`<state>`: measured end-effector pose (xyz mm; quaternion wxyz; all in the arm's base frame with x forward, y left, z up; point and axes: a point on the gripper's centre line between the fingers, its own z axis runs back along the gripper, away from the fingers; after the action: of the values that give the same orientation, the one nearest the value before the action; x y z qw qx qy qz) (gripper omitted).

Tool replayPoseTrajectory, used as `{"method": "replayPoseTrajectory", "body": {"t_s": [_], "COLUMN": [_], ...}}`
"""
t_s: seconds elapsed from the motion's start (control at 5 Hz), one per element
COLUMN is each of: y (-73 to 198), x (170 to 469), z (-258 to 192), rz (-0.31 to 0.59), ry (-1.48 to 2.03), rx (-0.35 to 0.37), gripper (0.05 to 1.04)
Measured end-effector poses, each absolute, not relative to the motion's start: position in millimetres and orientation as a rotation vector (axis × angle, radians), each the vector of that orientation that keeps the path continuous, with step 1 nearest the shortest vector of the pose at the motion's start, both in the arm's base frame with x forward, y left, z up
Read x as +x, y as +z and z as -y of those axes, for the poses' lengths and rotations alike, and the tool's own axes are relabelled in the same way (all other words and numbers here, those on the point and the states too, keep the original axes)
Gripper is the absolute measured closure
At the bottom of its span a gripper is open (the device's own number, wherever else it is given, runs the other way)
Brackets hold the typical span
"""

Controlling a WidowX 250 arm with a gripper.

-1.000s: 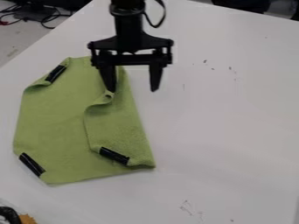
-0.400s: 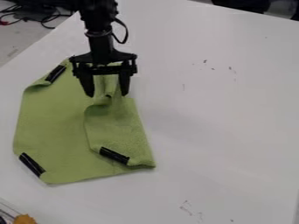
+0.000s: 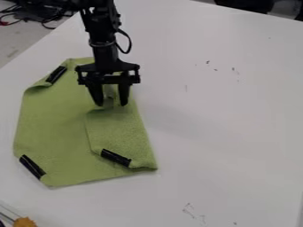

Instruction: Unfold the cloth from left to right

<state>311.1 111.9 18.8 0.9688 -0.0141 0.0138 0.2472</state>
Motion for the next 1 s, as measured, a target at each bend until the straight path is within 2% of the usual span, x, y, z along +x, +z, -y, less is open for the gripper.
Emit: {"method": "replayPoseTrajectory", "body": {"t_s": [0.2, 0.4, 0.6, 1.0], "y": [16, 13, 16, 42], "x": [311, 310, 306, 325], "z": [-116, -117, -117, -99], "rz": [-0.043, -0.069, -0.088, -0.095], "ry": [0.516, 0.521, 0.534, 0.583], "rx": [-0.003, 0.003, 0.012, -0.011], "gripper": [0.723, 0.937, 1.015, 1.02]}}
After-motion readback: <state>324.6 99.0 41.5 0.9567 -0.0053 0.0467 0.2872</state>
